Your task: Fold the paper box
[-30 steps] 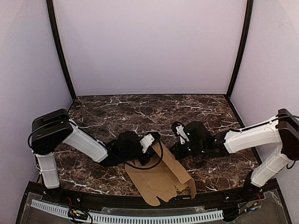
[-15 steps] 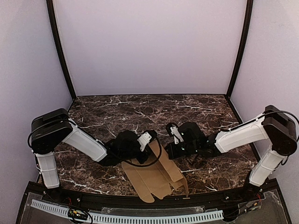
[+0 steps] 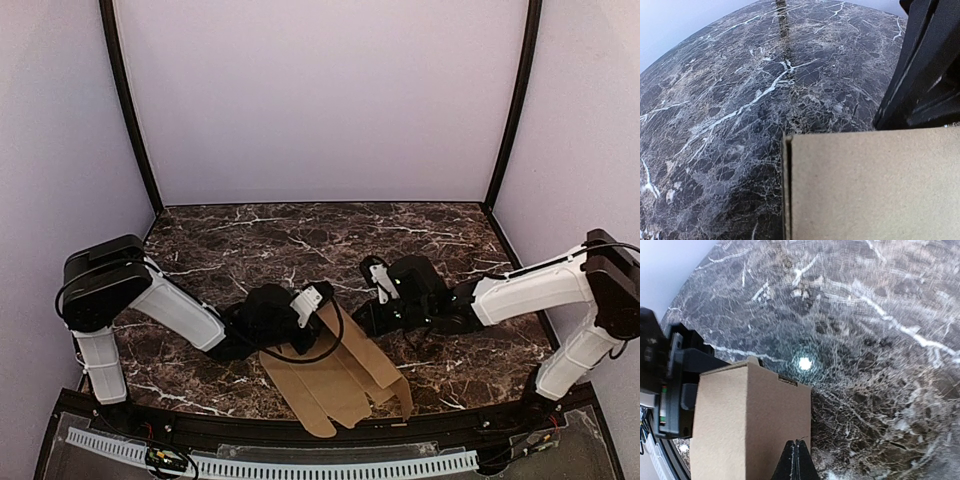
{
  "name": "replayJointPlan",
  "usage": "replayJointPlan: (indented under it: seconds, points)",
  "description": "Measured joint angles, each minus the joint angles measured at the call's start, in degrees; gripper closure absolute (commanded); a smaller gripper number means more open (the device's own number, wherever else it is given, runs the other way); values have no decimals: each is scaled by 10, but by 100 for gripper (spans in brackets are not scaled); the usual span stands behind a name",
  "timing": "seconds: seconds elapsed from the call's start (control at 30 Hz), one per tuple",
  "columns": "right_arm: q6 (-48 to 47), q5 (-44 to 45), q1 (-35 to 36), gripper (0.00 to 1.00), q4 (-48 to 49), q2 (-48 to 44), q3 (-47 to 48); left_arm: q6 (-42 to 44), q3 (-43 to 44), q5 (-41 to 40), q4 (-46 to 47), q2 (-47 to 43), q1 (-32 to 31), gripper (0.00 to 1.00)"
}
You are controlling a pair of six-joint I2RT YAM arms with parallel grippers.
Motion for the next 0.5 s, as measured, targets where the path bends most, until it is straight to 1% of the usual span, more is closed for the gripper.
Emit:
replayJointPlan:
  seconds: [0.03,0.07,0.17,0.23,0.37,0.43,0.5]
  points:
    - [-4,4,-2,99,-5,-12,-1,0,-3,-5,0,-4,-1,99]
    - [-8,9,-4,96,-10,-26,-3,0,-7,-10,0,-9,-2,99]
    - [-20,25,-12,83,-23,-70,-10,-1,-11,-33,-5,-20,-3,99]
    - [-24,38,-16,76,-34,-94,-16,-7,-10,-54,-15,-24,-4,99]
    - [-33,56,-20,62,-58,-144,-23,-40,1,-105,-54,-28,-4,99]
    - [-35,60,-21,52,-66,-156,-22,-62,15,-134,-77,-28,-4,99]
    - [-38,66,-22,46,-73,-164,-21,-85,28,-163,-102,-28,-4,99]
